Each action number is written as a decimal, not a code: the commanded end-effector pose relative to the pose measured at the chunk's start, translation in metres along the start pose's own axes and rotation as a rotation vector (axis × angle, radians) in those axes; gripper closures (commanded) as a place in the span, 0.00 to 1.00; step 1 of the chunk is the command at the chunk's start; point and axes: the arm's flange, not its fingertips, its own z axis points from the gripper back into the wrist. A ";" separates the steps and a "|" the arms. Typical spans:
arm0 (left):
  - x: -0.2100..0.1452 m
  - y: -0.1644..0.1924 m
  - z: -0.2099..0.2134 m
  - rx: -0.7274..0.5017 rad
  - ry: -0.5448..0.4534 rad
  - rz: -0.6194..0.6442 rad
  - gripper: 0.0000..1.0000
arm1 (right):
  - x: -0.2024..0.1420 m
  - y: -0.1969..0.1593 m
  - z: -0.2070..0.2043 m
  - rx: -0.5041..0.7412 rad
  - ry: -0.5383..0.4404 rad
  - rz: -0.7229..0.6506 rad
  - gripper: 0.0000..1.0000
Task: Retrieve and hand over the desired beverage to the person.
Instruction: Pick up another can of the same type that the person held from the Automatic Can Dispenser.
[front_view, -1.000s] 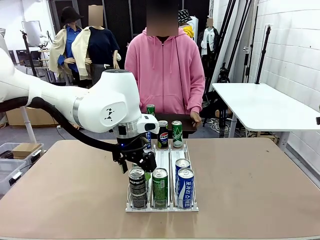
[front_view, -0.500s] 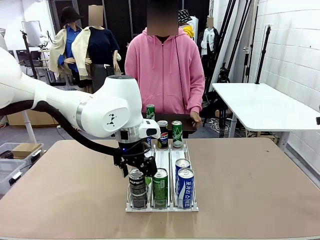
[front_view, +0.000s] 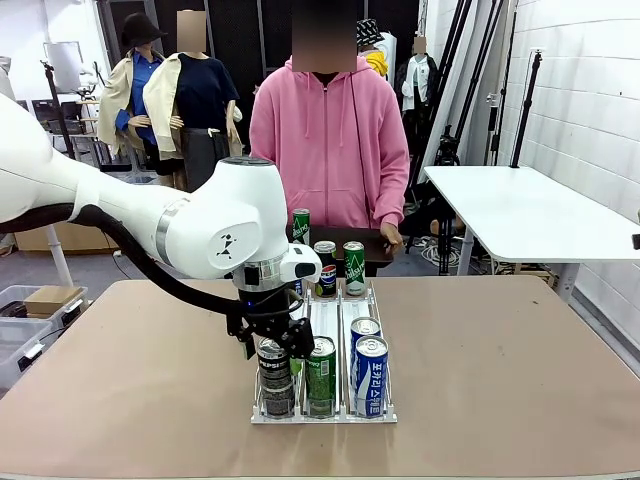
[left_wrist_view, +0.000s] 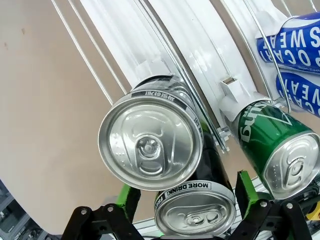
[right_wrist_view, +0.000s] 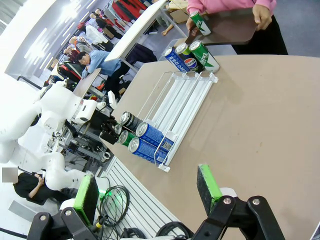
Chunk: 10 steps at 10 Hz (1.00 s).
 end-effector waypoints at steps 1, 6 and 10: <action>0.003 -0.007 -0.001 0.022 -0.012 0.016 0.00 | 0.002 0.000 -0.001 0.021 -0.024 0.006 0.00; 0.004 -0.009 0.002 0.027 0.001 0.004 0.52 | 0.002 0.000 -0.001 0.021 -0.024 0.006 0.00; 0.003 -0.010 0.003 0.021 0.028 -0.002 1.00 | 0.002 0.000 -0.001 0.021 -0.024 0.006 0.00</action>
